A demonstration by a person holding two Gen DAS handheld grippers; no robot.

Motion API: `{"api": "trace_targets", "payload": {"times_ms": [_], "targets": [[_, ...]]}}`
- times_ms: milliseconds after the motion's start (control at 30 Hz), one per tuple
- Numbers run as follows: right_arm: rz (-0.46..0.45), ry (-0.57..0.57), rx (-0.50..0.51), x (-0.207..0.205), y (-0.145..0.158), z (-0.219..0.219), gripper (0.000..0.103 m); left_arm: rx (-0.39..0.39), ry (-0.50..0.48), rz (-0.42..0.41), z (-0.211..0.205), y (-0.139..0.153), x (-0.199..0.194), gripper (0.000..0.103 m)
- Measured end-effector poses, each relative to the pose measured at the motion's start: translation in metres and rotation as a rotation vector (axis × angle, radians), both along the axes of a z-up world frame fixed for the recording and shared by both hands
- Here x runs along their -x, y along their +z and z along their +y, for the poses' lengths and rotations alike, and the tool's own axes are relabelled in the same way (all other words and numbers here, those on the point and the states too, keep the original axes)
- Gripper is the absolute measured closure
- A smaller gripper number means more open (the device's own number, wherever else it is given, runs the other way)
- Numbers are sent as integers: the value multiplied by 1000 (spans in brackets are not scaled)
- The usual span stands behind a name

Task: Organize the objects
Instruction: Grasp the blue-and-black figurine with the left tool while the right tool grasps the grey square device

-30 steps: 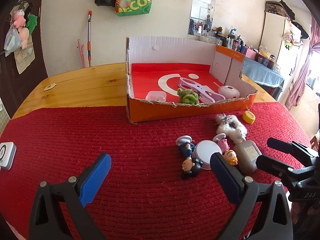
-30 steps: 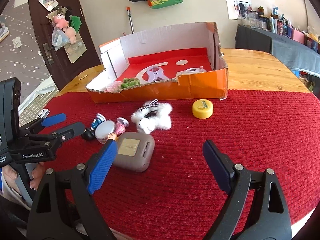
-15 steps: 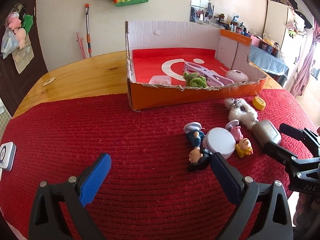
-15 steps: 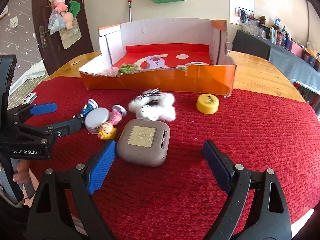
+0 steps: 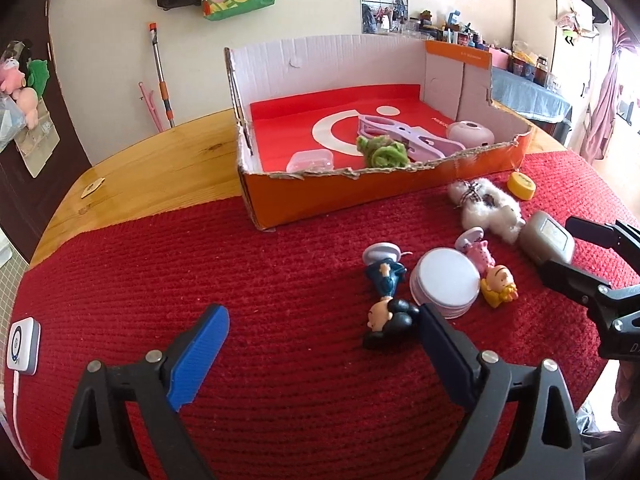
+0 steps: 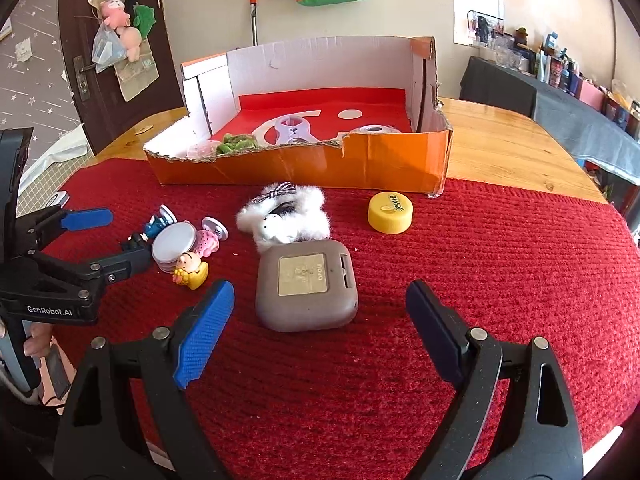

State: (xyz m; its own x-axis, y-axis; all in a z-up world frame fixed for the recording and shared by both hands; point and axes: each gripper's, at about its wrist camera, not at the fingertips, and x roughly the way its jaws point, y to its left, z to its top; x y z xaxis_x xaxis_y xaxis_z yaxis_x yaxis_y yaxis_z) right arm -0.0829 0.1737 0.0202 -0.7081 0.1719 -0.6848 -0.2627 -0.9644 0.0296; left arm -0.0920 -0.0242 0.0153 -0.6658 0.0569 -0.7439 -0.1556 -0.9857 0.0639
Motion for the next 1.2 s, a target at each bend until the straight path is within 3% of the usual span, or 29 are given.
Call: {"api": "trace_targets", "payload": {"times_ms": [133, 367, 600, 767, 800, 833, 1200], "targets": [[-11, 0, -15, 2, 0, 1, 15, -10, -10, -1, -6, 2, 5, 10], [-22, 8, -16, 10, -3, 2, 15, -54, -99, -15, 2, 0, 6, 35], [-28, 20, -50, 13, -5, -3, 17, -79, -133, -4, 9, 0, 6, 46], [-32, 43, -77, 15, -6, -9, 38, -89, -198, -3, 16, 1, 5, 76], [-29, 50, -72, 15, -6, -9, 43, -93, -206, -2, 17, 1, 4, 77], [-23, 46, -72, 15, -5, -10, 54, -92, -204, 2, 18, 1, 4, 77], [-1, 61, -66, 10, 2, -12, 54, -114, -189, 42, 21, 15, -5, 78]]}}
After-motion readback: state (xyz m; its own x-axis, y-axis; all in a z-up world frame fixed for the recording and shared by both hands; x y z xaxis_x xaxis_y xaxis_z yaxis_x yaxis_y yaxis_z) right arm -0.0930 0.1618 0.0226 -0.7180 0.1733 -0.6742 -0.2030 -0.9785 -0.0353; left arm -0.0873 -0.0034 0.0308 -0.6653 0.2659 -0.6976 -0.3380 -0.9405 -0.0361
